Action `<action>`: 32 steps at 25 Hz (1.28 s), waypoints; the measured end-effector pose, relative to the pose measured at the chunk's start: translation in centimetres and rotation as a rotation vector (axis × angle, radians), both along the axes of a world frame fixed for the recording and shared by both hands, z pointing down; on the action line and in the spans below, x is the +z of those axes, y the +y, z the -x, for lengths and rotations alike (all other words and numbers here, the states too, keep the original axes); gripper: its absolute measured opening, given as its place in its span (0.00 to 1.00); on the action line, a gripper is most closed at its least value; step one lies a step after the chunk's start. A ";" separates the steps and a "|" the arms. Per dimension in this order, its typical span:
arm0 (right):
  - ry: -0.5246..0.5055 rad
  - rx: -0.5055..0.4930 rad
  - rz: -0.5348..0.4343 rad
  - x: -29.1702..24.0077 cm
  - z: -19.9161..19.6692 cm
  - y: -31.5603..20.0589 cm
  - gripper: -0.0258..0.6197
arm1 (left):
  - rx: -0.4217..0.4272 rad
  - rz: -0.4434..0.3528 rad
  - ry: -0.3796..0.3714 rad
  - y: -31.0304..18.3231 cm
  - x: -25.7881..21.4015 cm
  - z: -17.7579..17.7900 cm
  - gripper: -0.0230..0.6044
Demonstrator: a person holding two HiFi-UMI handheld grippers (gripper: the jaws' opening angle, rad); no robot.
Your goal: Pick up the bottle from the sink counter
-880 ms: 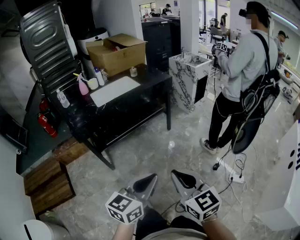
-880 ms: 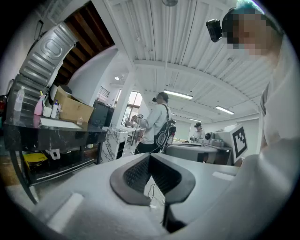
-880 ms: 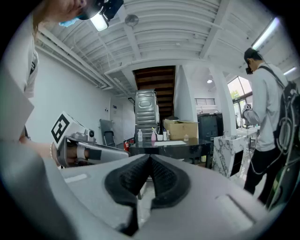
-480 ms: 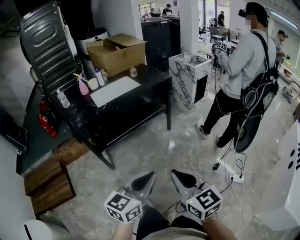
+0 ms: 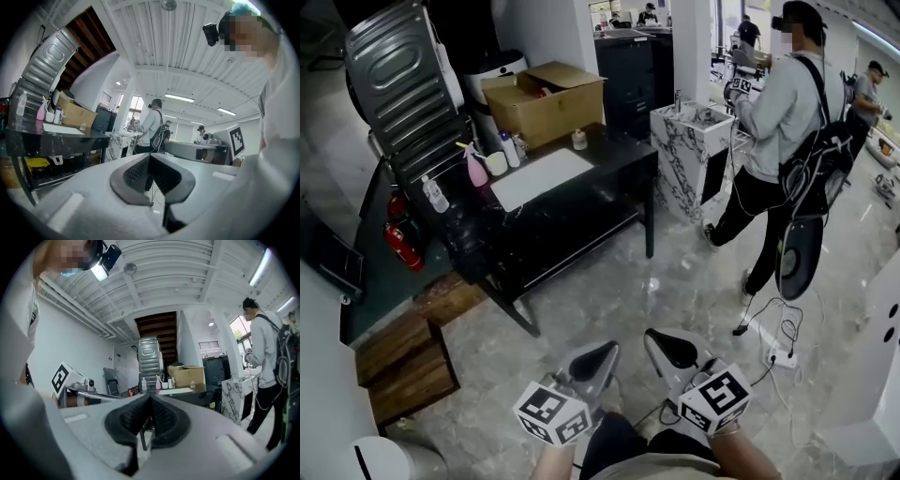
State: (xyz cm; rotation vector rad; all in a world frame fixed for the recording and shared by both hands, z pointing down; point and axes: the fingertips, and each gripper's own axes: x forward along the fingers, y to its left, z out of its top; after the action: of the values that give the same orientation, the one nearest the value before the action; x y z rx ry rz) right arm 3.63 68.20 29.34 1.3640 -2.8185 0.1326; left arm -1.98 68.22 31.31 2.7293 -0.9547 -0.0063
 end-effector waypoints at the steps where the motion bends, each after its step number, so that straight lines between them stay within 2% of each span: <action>1: 0.002 -0.005 0.005 0.1 0.1 -0.5 0.04 | -0.011 0.003 0.009 -0.6 0.0 0.2 0.04; 4: 0.009 -0.009 0.003 -0.3 0.2 -2.2 0.04 | -0.016 0.013 0.029 -2.3 -0.1 0.4 0.04; 8: -0.018 -0.017 0.000 -0.8 0.8 -5.5 0.04 | -0.009 0.007 0.020 -4.9 -0.3 0.5 0.04; 14: -0.018 -0.024 -0.007 -0.9 3.2 -12.5 0.04 | -0.037 0.001 0.047 -11.2 -0.9 3.0 0.04; 24: 0.005 -0.006 -0.009 -2.0 6.6 -21.8 0.04 | 0.001 0.014 0.059 -21.5 -1.3 6.0 0.04; 32: -0.012 0.003 0.006 -1.0 9.9 -26.2 0.04 | 0.032 -0.008 0.061 -26.3 -1.5 8.6 0.04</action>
State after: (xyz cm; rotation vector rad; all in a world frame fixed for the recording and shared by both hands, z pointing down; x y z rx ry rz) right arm -6.27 42.04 28.33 1.3712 -2.8229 0.1501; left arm -10.61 41.93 29.78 2.7345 -0.8961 -0.0876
